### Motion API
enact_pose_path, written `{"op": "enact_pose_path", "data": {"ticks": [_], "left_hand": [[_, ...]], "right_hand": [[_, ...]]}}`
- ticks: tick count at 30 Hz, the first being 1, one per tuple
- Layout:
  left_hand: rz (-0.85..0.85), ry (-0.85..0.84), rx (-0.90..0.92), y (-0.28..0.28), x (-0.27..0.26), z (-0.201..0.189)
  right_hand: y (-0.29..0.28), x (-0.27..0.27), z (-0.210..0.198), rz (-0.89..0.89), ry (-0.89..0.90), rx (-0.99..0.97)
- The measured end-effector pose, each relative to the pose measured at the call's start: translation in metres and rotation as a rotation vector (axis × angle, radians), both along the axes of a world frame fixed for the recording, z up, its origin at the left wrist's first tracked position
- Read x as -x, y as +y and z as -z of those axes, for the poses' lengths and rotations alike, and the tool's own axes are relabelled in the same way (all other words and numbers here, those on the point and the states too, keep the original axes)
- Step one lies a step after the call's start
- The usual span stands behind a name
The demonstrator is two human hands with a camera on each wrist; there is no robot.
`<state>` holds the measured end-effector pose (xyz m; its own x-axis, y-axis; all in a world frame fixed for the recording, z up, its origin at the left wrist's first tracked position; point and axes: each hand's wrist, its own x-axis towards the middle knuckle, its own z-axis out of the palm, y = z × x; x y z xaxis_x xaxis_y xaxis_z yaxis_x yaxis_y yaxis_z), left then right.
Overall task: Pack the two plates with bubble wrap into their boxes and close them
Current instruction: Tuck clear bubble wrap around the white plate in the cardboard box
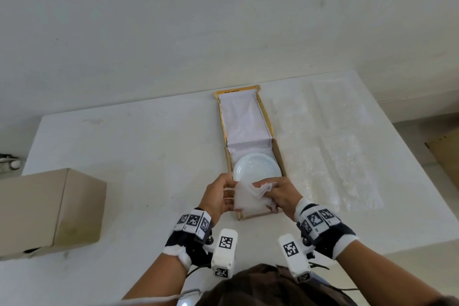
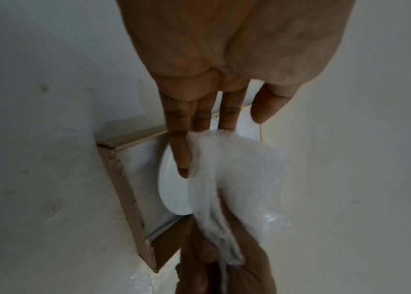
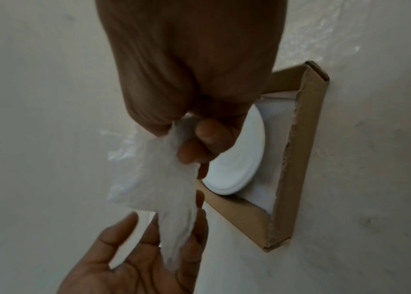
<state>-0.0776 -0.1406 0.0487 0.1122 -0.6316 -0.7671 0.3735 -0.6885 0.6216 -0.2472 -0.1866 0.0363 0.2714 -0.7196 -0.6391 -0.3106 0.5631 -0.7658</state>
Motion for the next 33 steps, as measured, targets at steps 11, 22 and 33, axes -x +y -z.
{"op": "enact_pose_path", "data": {"ticks": [11,22,33], "left_hand": [[0.208,-0.643,0.052,0.0,0.01,0.02],[0.404,-0.928,0.146,0.007,0.028,0.031],[0.594,-0.996,0.151,0.007,0.026,0.033]], "right_hand": [[0.01,0.012,0.016,-0.365,0.203,0.178],[0.024,0.014,0.03,-0.613,0.423,0.481],[0.032,0.006,0.033,-0.722,0.53,0.664]]}}
